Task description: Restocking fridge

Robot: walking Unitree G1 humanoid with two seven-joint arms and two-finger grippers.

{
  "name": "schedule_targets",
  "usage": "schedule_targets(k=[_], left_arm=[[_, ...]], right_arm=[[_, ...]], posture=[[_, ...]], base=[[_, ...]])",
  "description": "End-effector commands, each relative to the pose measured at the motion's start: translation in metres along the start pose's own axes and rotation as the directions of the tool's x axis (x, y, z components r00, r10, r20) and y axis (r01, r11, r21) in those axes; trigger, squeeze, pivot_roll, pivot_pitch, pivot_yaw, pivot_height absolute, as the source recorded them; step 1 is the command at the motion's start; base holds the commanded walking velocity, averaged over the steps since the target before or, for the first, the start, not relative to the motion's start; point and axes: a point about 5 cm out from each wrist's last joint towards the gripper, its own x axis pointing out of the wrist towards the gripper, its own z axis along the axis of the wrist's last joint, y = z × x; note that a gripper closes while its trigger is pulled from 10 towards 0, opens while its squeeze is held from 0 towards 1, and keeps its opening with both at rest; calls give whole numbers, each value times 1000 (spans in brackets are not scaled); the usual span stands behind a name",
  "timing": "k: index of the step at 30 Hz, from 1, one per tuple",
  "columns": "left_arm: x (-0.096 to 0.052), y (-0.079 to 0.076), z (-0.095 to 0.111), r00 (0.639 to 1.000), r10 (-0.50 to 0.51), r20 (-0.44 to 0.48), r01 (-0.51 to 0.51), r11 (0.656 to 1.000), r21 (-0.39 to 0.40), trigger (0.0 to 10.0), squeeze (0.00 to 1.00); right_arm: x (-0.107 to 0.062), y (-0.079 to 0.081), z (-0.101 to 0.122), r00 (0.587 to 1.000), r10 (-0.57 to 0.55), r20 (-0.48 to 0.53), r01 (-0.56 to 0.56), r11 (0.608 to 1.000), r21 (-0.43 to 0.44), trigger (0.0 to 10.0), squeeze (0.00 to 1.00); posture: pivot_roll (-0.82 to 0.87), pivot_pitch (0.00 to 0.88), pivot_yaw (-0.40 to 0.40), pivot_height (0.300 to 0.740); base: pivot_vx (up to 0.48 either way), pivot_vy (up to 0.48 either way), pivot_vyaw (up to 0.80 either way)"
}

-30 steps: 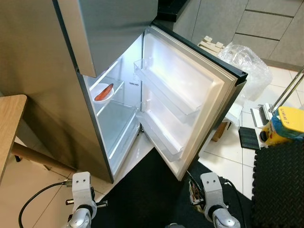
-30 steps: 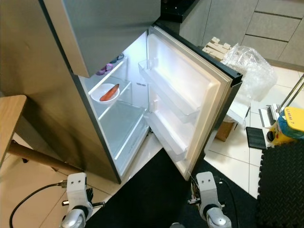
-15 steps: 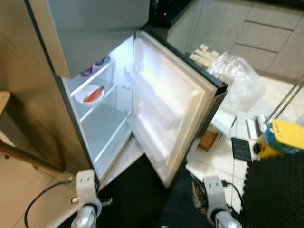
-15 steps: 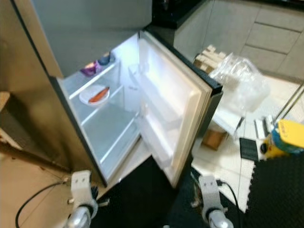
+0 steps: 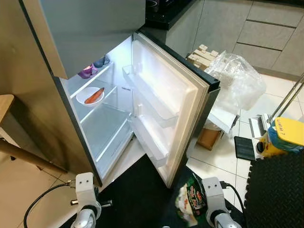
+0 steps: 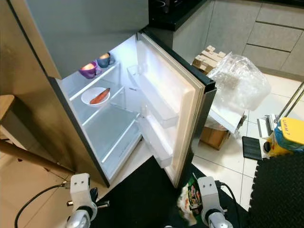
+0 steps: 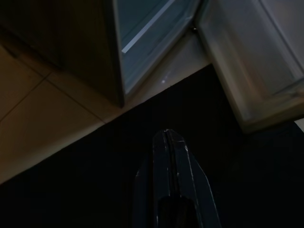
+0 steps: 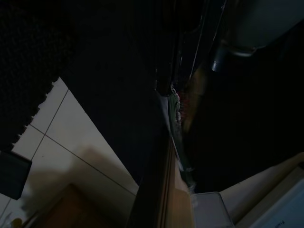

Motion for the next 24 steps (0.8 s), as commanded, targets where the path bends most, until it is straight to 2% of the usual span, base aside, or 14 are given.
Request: schedule_targets(k=[1,7,14,20,21,22,24], left_arm=[[-1,0,-3,1000,5,-9,-5,1000,0,10000,0],[0,1,0,999,33,9,-33,999,-17,10000,0],[4,2,13,997,32,74,-30,999,-30,10000,0],[12,-2,34,990,-12,139,7,999,39,10000,0],[21,-12,52,986,-76,150,62,993,101,10000,0],[21,-12,52,986,-76,150,62,993,101,10000,0],[28,-22,65,979,-138,152,116,983,144,10000,0]], right_arm=[[0,-4,1,1000,-13,9,13,1000,-9,10000,0],[-1,-6,1,1000,-16,9,16,1000,-9,10000,0],[-1,-7,0,1000,-17,11,17,1000,-15,10000,0],[-2,-9,1,1000,-20,24,20,1000,-16,10000,0],[-2,-15,2,998,-44,35,44,999,6,10000,0],[-2,-15,2,998,-44,35,44,999,6,10000,0],[-1,-21,6,996,-70,47,69,997,28,10000,0]], posture=[[-156,97,-13,740],[-157,96,-17,740],[-162,95,-18,740],[-167,98,-21,740],[-167,104,-22,740],[-167,104,-22,740],[-168,112,-21,740]], base=[[0,-480,0],[0,0,0],[0,0,0],[0,0,0],[0,0,0],[0,0,0],[0,0,0]])
